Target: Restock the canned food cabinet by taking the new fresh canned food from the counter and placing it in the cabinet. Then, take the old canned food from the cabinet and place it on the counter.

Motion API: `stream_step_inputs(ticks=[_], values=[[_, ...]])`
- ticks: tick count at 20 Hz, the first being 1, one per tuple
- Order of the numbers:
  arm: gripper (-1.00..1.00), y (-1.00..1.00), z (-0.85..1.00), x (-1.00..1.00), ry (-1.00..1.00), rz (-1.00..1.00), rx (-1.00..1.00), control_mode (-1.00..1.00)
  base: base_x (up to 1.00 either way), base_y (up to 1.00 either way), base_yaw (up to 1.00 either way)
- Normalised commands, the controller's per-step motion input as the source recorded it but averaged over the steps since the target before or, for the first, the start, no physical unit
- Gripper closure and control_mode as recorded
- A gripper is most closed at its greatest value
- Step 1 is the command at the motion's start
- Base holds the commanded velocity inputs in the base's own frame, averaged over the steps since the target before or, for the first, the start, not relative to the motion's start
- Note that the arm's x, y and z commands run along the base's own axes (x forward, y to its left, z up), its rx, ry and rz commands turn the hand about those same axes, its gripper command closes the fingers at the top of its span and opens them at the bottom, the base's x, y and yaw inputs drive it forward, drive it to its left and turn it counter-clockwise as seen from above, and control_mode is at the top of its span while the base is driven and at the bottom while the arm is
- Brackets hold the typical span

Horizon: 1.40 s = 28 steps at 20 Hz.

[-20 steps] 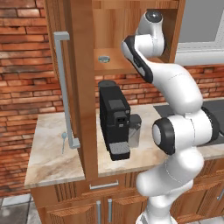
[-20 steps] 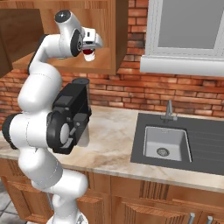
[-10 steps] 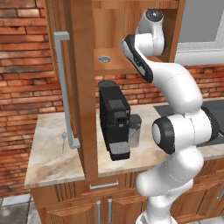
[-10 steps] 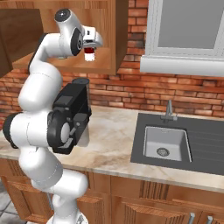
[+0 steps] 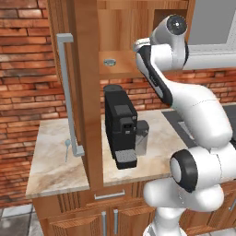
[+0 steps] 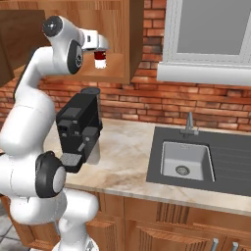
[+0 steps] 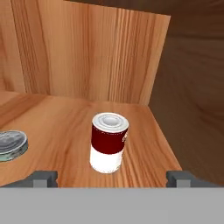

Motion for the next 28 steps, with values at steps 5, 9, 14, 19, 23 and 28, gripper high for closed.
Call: stream_step_inputs(ticks=[5,9,14,19,23,28], values=[[-1.00,0.29,0.27,-1.00,-0.08,0.00,0.01,-1.00,0.00,0.00,0.00],[-1.00,0.66,0.33,-0.75,0.03,0.01,0.00,-1.00,0.00,0.00,0.00],[-1.00,0.73,0.17,-0.37,0.19,0.00,0.00,-1.00,0.00,0.00,0.00],[-1.00,0.23,0.00,-0.04,0.07,0.00,0.00,-1.00,0.00,0.00,0.00],[-1.00,0.06,-0.28,0.17,0.07,0.00,0.00,-1.00,0.00,0.00,0.00],[-1.00,0.14,-0.37,0.32,0.17,0.00,0.00,-1.00,0.00,0.00,0.00]])
